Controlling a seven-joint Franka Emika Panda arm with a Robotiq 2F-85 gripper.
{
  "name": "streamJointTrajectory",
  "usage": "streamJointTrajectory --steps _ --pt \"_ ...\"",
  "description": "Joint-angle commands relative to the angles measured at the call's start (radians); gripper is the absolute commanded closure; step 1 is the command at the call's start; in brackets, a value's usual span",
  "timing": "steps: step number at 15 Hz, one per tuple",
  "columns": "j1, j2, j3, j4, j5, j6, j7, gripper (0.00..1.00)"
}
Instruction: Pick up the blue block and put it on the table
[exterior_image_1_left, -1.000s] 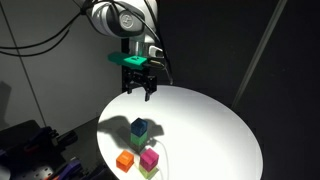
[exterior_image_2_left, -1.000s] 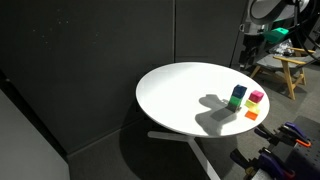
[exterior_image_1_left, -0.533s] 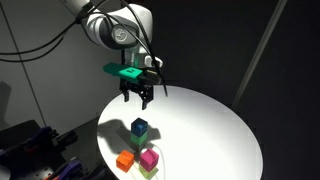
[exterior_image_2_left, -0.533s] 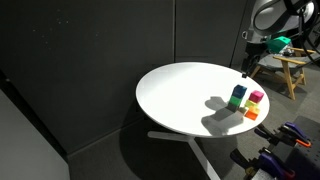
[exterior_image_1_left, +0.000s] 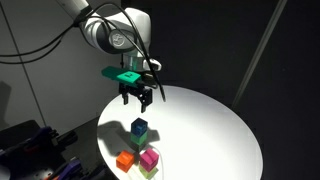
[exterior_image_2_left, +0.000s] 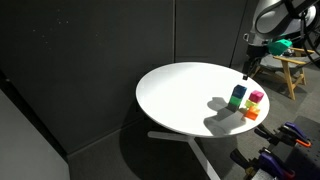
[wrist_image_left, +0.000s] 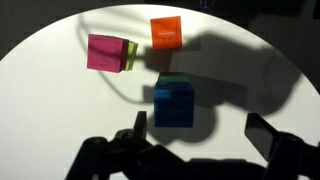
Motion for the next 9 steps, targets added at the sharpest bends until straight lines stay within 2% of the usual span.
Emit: streamJointTrajectory --steps 1,4,9 --pt "-0.004 0.000 0.005 0.001 0.000 -0.002 0.000 0.00" --pt "-0.005 0.000 0.004 -0.001 -0.004 0.007 0.000 0.00" --pt "-0.005 0.026 0.006 -0.012 -0.015 0.092 0.025 0.00"
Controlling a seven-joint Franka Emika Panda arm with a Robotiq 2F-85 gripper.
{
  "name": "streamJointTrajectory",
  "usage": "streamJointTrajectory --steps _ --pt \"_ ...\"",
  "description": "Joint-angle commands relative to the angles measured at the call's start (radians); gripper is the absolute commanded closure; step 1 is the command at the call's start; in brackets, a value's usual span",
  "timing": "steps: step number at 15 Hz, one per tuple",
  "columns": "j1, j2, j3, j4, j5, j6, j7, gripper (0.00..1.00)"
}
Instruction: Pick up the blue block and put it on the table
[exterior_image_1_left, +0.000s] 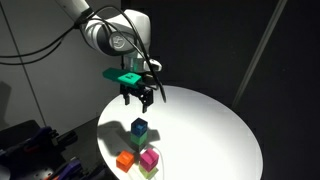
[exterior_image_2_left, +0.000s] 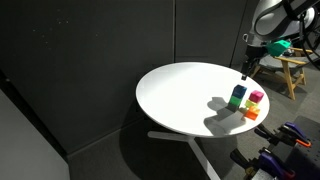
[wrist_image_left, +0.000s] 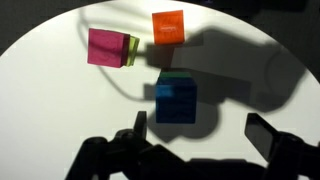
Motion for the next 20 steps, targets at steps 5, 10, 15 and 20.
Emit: streamJointTrajectory --steps 5,10,15,20 --pt "-0.004 0.044 0.009 -0.018 -0.014 0.126 0.040 0.00" --pt "-0.006 0.079 0.011 -0.018 -0.007 0.158 0.035 0.00" --pt "-0.013 0.109 0.010 -0.010 0.001 0.151 0.019 0.00" --pt "-0.020 0.120 0.008 -0.006 0.003 0.149 0.012 0.00"
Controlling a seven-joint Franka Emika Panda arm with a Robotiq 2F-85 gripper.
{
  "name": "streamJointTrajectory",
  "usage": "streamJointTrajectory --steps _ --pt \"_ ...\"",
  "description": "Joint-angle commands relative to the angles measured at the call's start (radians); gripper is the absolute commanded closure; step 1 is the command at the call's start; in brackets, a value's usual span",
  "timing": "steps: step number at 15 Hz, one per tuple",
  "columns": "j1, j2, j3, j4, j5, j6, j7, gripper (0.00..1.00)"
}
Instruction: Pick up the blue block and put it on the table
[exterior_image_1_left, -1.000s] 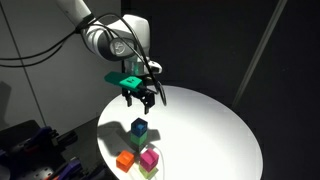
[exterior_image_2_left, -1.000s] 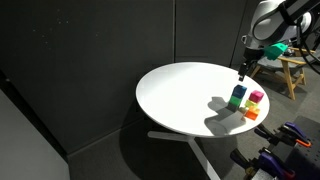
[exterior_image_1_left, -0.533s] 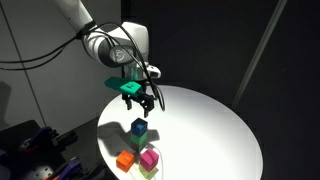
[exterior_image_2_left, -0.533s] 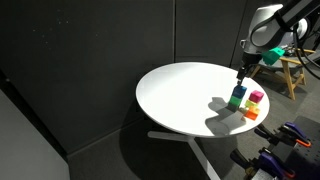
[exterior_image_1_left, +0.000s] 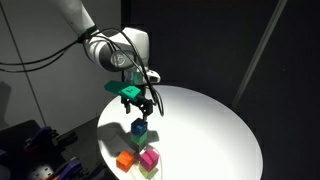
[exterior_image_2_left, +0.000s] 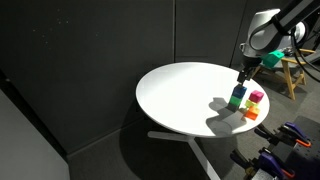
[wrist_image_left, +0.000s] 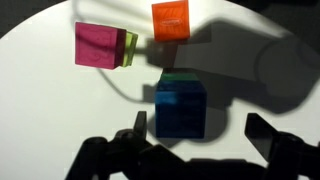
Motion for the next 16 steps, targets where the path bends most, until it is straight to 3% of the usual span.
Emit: streamJointTrajectory --steps 1,16 --pt "-0.017 0.007 0.001 0.009 0.003 0.008 0.000 0.00" --pt "-0.030 0.051 0.003 0.035 0.036 -0.005 0.061 0.00"
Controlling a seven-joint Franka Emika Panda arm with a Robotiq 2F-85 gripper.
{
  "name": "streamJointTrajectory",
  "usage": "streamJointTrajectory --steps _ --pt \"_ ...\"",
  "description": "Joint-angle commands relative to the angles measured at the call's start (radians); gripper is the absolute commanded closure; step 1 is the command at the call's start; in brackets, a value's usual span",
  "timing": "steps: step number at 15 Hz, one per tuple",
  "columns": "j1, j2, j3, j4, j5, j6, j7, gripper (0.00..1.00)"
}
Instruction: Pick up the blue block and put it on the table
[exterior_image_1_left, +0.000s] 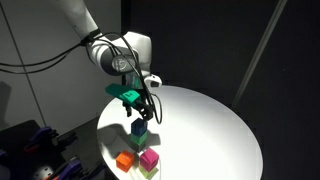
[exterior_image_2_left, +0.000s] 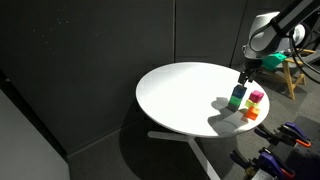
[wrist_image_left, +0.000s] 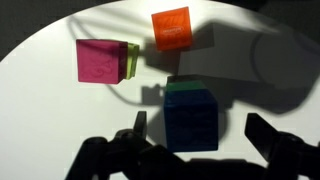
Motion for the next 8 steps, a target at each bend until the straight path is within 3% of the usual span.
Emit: streamJointTrajectory --steps 1,8 --pt "-0.009 0.029 0.006 0.033 0.025 -0.005 0.015 0.00" --pt "-0.014 0.071 0.008 0.072 0.026 -0.006 0.004 0.00"
